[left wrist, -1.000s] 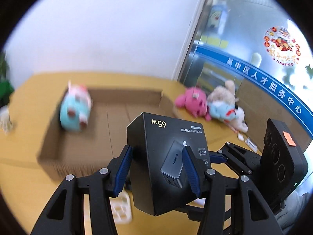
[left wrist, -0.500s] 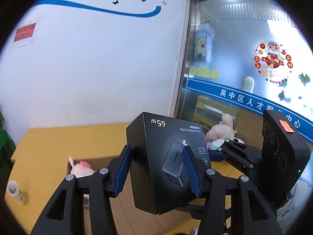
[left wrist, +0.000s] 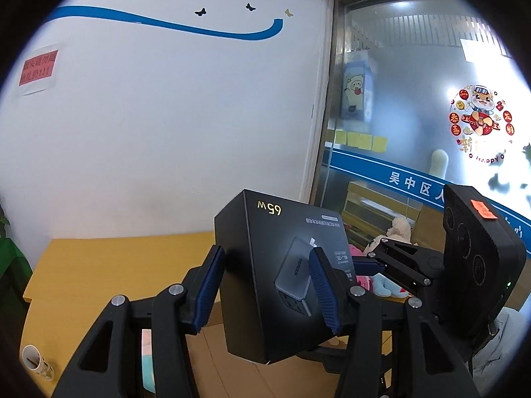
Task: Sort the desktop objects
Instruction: 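Lift the charger box with both grippers and carry it over the cardboard box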
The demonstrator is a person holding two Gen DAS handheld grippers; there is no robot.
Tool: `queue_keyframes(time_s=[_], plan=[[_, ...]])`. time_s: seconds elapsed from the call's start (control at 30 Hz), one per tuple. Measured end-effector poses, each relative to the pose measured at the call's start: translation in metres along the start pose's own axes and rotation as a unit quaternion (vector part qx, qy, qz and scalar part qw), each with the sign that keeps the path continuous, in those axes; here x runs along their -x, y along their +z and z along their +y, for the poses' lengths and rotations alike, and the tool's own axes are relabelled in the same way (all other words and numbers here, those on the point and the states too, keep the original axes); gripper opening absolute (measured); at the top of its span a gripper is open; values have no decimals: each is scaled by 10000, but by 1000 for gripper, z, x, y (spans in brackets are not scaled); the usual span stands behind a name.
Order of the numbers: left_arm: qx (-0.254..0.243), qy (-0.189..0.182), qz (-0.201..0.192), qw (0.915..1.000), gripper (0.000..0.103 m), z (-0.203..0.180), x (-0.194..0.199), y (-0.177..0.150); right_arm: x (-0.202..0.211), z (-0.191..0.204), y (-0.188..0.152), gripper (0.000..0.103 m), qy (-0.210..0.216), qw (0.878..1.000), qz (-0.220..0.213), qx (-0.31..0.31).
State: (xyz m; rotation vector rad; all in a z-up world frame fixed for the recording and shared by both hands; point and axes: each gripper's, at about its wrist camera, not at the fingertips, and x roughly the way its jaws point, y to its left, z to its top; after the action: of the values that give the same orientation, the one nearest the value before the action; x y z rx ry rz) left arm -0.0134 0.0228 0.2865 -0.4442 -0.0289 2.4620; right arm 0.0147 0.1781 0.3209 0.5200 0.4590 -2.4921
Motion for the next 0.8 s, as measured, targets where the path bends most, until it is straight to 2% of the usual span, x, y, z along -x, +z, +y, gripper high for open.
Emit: queue_keyframes(time_s=[0.43,0.57,0.8], plan=[[457,-21,585,9972,51,50,-83,-22,-88,-36,-15,84,239,9979,534,-266],[519,79,841,9951,51,63,-109,-37,-120,-44,-34,84,400,9954,754,-427],[995,81,1538,9830,51,94,-164,-86,-191,-56,-69,84,728,9856,1341,-725]])
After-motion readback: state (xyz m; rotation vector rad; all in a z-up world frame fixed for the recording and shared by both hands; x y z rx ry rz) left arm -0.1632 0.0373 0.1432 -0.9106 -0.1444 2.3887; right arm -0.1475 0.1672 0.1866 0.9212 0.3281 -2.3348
